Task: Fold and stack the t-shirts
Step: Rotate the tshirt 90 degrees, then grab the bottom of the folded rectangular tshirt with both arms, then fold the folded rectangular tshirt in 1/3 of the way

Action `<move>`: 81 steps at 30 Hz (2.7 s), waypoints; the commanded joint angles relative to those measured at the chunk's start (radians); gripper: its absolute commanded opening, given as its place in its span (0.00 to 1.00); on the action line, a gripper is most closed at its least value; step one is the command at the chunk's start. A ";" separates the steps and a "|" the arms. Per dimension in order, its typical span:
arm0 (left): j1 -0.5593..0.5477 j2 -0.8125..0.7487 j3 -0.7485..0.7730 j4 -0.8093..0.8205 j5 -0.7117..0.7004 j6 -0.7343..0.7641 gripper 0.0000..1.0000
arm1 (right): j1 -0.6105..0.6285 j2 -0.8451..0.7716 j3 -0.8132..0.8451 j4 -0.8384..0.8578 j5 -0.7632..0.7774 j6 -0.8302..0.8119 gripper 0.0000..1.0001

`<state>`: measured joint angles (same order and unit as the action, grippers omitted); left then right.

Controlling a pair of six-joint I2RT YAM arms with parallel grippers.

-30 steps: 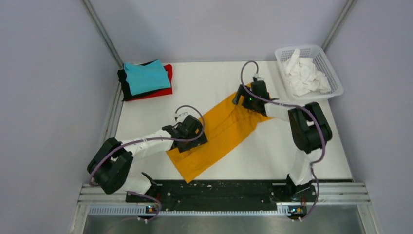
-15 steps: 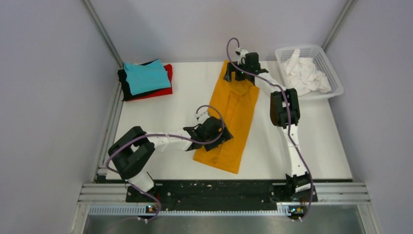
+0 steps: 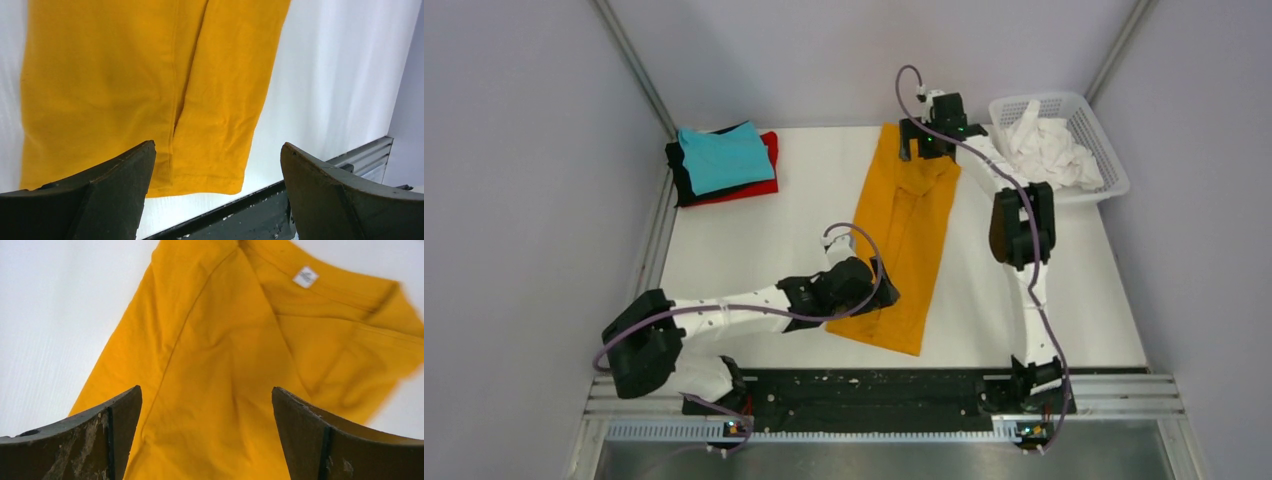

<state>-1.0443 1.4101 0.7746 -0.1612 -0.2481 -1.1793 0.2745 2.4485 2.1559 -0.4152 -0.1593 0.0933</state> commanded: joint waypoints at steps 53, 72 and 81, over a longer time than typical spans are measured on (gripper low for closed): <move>0.101 -0.164 -0.313 -0.103 0.046 0.184 0.00 | 0.950 -1.233 -1.620 0.038 0.355 0.490 0.60; 0.082 -0.558 -0.399 -0.194 0.262 0.243 0.00 | 1.061 -1.311 -1.571 0.029 0.345 0.484 0.00; 0.092 -0.387 -0.176 -0.046 0.069 0.361 0.00 | 0.907 -1.399 -1.528 -0.015 0.585 0.497 0.00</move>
<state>-0.9573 0.9459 0.4461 -0.3222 -0.0723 -0.9085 1.2915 1.0840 0.5877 -0.4206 0.2718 0.5804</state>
